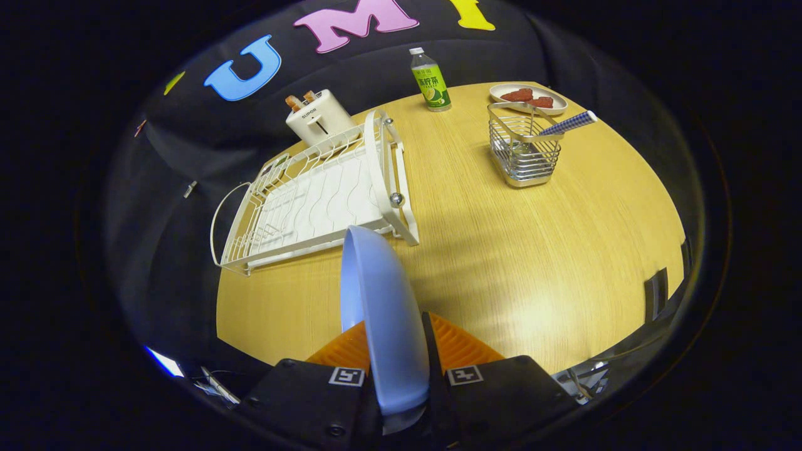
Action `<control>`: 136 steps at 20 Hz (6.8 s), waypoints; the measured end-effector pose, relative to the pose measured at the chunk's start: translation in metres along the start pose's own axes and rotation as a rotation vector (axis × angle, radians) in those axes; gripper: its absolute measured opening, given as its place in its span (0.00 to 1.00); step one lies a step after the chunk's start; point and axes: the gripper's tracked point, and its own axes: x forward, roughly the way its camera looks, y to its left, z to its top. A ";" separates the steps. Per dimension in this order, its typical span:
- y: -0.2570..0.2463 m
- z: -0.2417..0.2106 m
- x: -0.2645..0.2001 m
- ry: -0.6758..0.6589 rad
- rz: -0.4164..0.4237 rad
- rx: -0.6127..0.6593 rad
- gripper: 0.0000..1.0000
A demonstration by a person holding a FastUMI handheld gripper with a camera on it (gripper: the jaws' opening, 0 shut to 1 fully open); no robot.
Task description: Take the plate from the dish rack, then take the spoon from the basket and place it into the plate.
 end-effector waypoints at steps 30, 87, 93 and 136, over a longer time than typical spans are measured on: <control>-0.111 0.200 -0.068 -0.335 -0.104 -0.392 0.73; 0.047 -0.005 -0.020 -0.006 0.198 -0.545 0.13; 0.024 -0.028 -0.002 0.076 0.151 -0.574 0.16; 0.084 0.226 -0.214 -0.733 0.077 -0.460 0.99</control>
